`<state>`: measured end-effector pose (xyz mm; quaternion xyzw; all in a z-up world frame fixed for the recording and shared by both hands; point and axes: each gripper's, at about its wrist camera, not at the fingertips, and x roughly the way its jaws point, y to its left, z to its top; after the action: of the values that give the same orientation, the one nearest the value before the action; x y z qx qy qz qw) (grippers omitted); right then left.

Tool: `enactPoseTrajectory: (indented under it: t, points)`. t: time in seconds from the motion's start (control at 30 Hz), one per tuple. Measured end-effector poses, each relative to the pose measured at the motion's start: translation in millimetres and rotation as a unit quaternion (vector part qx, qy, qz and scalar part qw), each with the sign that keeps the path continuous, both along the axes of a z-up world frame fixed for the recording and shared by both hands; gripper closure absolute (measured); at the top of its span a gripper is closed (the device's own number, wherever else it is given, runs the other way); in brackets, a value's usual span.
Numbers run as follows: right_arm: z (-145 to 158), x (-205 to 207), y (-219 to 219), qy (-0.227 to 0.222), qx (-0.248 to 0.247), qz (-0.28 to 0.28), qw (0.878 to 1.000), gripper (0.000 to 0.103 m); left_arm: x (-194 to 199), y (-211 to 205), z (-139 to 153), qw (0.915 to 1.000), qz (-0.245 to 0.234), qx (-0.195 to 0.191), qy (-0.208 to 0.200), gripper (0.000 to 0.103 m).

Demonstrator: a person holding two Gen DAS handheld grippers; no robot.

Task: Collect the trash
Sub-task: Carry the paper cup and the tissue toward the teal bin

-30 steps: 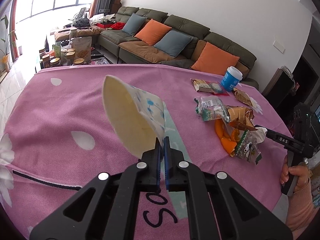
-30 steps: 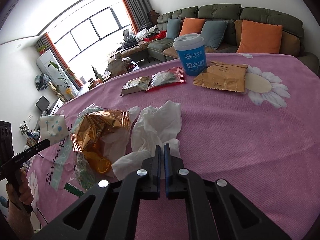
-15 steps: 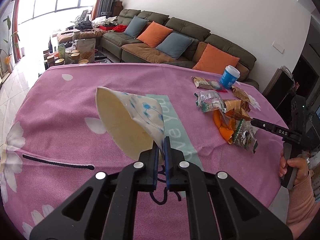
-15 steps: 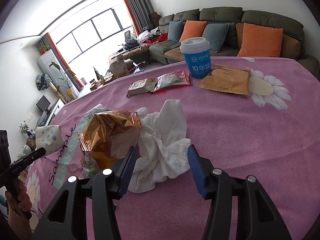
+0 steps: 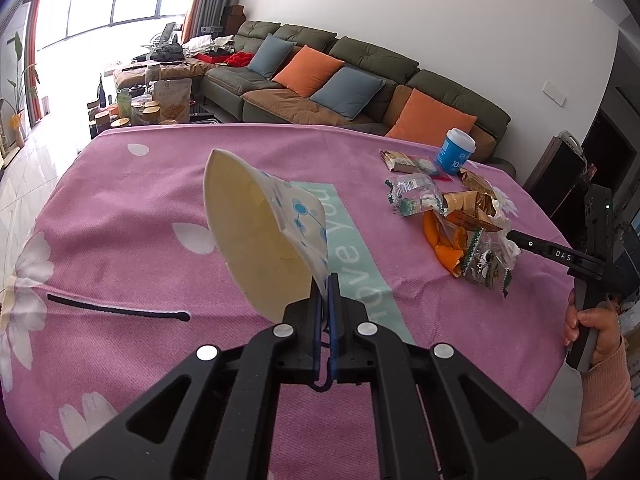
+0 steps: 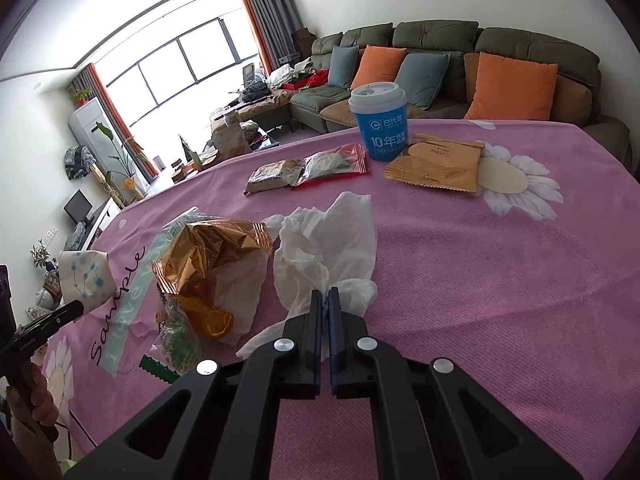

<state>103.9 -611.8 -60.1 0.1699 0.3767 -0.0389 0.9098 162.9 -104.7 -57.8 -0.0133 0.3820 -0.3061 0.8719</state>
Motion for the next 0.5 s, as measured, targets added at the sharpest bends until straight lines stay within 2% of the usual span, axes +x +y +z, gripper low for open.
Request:
enactPoseTrajectory:
  t: [0.27, 0.5]
  points:
    - [30.5, -20.0, 8.2, -0.055, 0.0, 0.004, 0.998, 0.101, -20.2, 22.5, 13.6, 0.9997, 0.013, -0.006, -0.019, 0.1]
    - [56.4, -20.7, 51.3, -0.101, 0.016, 0.082, 0.991, 0.101, -39.0, 51.3, 23.7, 0.9988, 0.037, -0.012, -0.03, 0.1]
